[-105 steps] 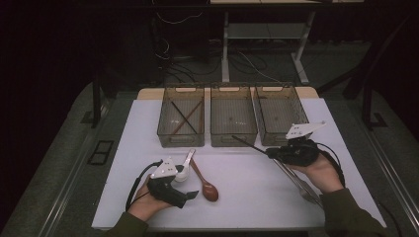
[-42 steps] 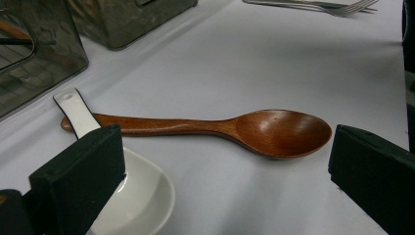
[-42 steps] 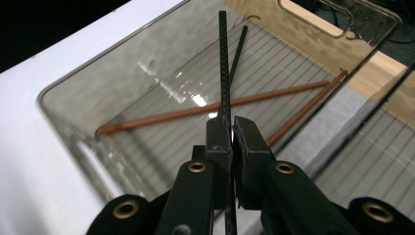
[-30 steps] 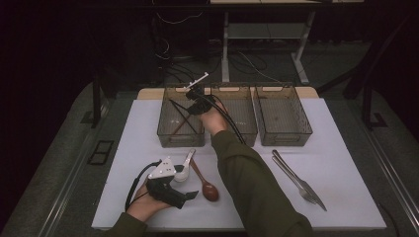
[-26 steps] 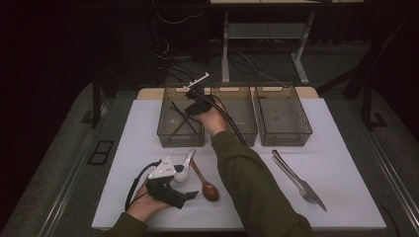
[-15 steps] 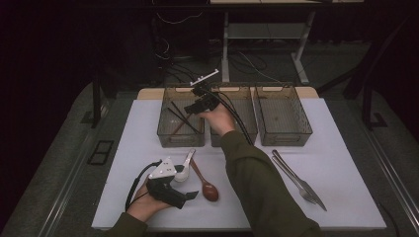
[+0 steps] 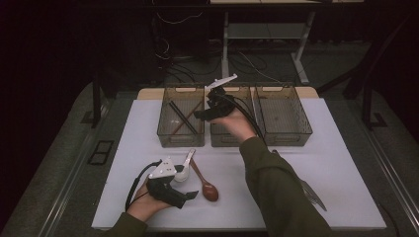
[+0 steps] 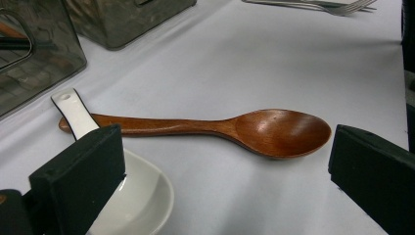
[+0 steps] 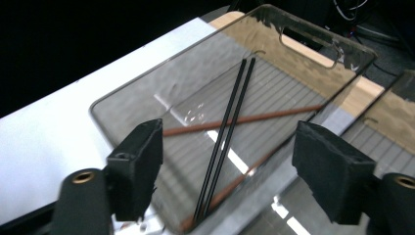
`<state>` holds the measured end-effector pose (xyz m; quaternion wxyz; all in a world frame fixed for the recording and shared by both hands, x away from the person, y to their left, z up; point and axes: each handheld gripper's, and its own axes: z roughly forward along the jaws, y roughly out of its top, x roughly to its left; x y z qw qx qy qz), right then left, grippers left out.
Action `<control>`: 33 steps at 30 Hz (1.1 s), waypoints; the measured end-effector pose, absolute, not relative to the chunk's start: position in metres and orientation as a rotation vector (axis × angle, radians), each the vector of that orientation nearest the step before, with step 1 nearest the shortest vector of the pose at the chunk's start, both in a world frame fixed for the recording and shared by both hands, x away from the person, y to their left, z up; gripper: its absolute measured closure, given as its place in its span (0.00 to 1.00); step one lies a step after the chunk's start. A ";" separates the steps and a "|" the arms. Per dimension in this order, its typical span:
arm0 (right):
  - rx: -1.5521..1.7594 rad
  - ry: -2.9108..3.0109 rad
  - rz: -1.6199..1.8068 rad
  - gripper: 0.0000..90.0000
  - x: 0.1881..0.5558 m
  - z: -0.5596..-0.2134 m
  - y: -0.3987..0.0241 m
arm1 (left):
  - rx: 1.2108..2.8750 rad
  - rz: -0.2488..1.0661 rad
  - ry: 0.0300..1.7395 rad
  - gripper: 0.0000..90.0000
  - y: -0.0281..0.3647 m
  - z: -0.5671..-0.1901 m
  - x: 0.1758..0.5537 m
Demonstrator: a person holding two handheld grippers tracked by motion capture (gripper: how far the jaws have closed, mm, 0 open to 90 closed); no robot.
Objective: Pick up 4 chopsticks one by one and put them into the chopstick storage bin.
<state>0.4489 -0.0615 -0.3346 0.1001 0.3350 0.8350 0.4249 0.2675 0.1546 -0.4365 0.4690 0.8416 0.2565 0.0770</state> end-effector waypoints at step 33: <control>0.989 2.366 1.372 0.21 0.334 -0.360 -0.217 | 2.055 0.185 0.653 0.00 0.157 -0.438 0.272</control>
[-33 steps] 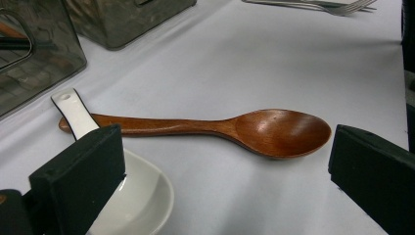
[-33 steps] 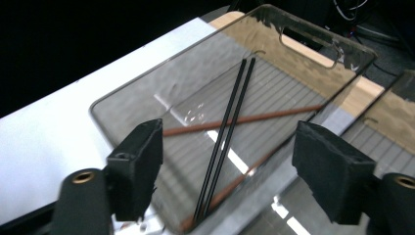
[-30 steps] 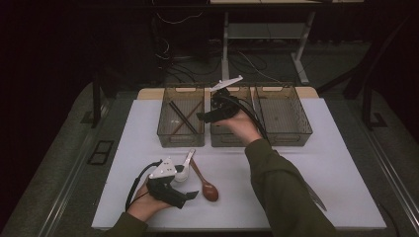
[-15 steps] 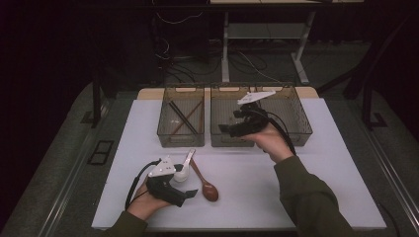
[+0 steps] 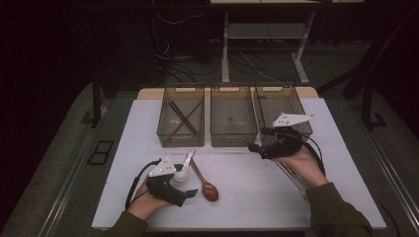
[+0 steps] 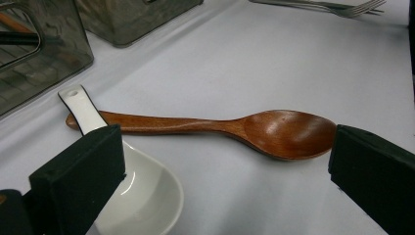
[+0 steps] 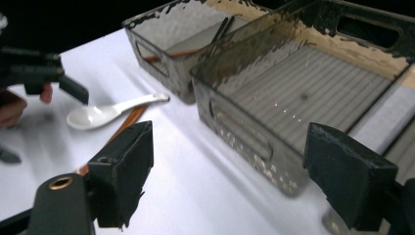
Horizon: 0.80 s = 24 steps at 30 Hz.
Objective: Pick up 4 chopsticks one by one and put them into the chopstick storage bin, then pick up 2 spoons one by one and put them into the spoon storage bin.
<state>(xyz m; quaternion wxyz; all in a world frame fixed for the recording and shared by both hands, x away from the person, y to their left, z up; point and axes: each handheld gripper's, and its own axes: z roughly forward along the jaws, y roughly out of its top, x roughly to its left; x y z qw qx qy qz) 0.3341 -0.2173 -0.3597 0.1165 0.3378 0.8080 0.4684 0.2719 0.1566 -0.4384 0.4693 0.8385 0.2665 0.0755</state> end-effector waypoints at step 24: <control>1.075 2.321 1.371 0.21 0.276 -0.409 -0.278 | 2.046 0.208 0.661 0.00 0.158 -0.435 0.271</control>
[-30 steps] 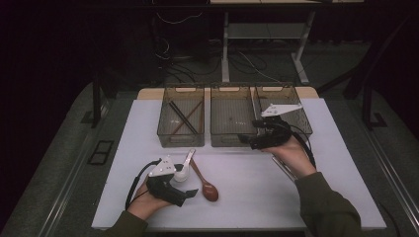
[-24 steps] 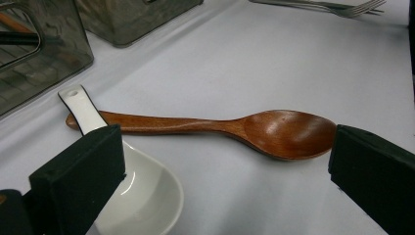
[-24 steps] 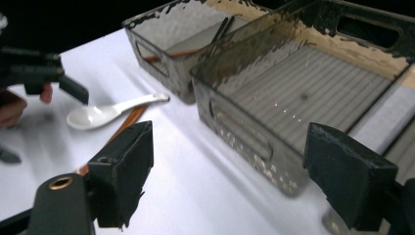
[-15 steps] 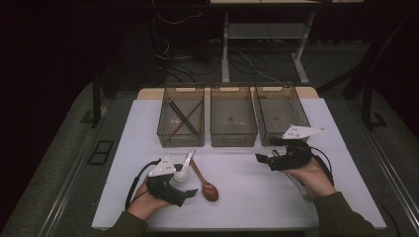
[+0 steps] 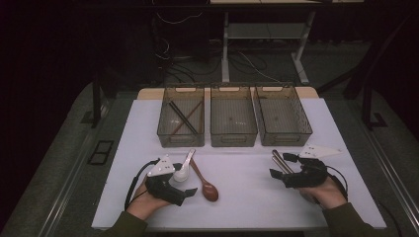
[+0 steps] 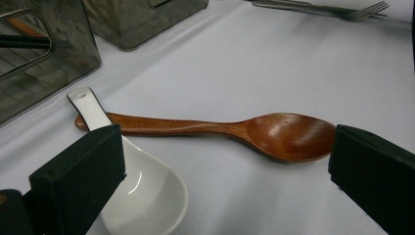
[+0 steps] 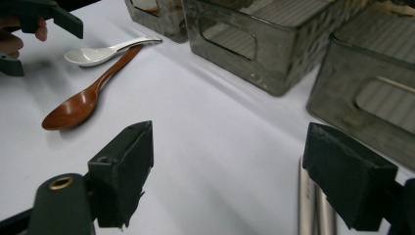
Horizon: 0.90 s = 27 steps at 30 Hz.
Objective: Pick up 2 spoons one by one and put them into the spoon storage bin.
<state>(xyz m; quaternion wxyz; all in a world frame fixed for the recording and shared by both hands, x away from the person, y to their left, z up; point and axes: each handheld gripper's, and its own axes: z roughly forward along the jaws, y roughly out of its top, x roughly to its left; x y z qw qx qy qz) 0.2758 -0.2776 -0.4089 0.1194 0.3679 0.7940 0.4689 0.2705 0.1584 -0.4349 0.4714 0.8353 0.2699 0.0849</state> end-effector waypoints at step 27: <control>1.109 2.226 1.393 0.19 0.250 -0.429 -0.316 | 2.066 0.318 0.749 0.37 0.160 -0.427 0.276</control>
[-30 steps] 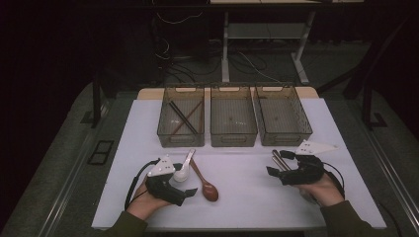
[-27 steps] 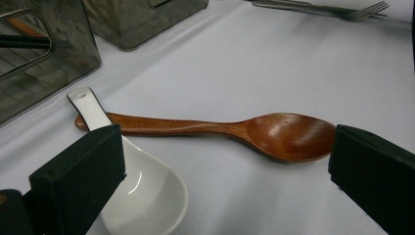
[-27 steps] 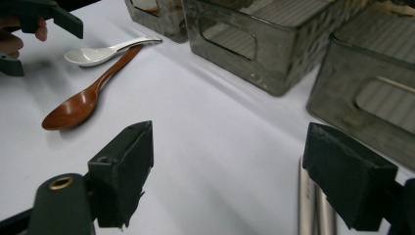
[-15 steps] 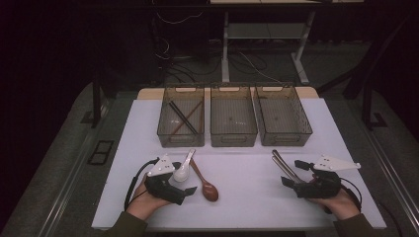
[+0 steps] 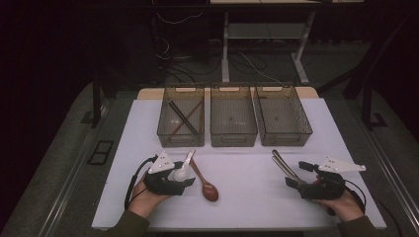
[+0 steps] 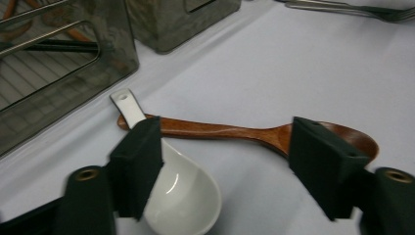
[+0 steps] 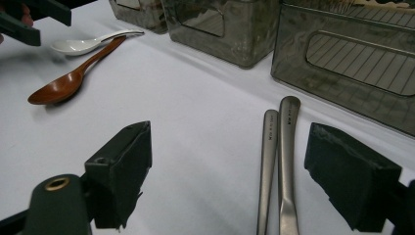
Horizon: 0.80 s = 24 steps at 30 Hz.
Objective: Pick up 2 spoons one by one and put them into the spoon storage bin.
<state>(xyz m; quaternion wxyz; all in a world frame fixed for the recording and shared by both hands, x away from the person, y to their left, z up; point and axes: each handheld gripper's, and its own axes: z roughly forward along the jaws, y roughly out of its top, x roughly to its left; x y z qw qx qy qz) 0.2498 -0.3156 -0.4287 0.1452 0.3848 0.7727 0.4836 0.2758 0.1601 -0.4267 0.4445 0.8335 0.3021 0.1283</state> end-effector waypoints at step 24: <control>1.115 2.217 1.380 0.19 0.250 -0.430 -0.319 | 2.185 0.143 0.848 0.98 0.152 -0.443 0.280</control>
